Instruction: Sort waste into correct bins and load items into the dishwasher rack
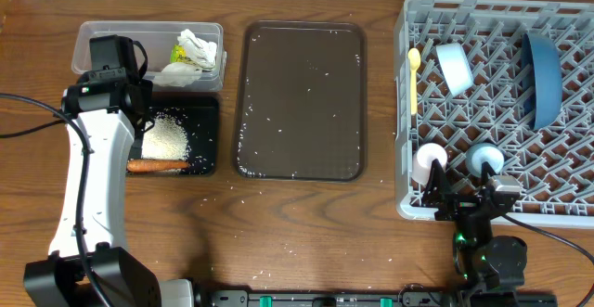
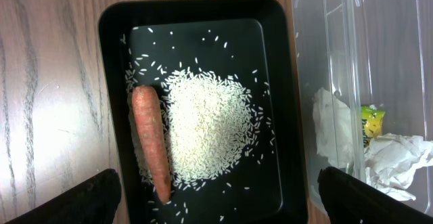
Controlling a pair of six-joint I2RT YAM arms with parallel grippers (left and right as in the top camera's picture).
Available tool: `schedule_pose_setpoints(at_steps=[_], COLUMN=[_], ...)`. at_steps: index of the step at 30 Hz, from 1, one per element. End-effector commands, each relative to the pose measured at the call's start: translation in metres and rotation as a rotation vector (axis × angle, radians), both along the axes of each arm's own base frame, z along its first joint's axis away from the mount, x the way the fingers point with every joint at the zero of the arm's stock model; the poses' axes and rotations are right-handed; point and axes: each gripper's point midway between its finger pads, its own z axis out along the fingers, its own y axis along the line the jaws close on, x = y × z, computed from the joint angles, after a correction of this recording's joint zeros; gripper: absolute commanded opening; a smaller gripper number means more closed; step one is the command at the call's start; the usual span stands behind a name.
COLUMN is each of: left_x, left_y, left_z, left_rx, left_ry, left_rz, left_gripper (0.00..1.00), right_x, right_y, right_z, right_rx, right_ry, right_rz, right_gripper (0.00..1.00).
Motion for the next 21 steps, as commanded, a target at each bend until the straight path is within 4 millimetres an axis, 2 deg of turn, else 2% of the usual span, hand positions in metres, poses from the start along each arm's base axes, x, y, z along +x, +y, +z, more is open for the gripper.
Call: schedule_pose_setpoints(at_steps=[1,10,15,17,21], left_x=[-0.001,-0.001,-0.007,-0.015,-0.037], left_y=[0.003,0.003,0.004,0.008,0.003], left_z=[0.0,0.001,0.011,0.016,0.019], left_rx=[0.012,0.012,0.02,0.052,0.061], left_ry=[0.012,0.01,-0.024,-0.031,-0.069], left_rz=[-0.005,-0.005,0.001,0.014,0.013], left_gripper=[0.96,0.96,0.96,0.96,0.96], right_x=[0.0,0.0,0.0,0.0,0.0], right_y=[-0.001,-0.001,-0.001,-0.001,-0.001], right_z=[0.0,0.0,0.0,0.0,0.0], right_rx=[0.017,0.017,0.017,0.017,0.017], right_ry=[-0.002,-0.002,-0.002,-0.002,-0.002], right_rz=[-0.005,-0.005,-0.005,-0.004,-0.004], right_gripper=[0.99,0.99,0.99,0.99,0.99])
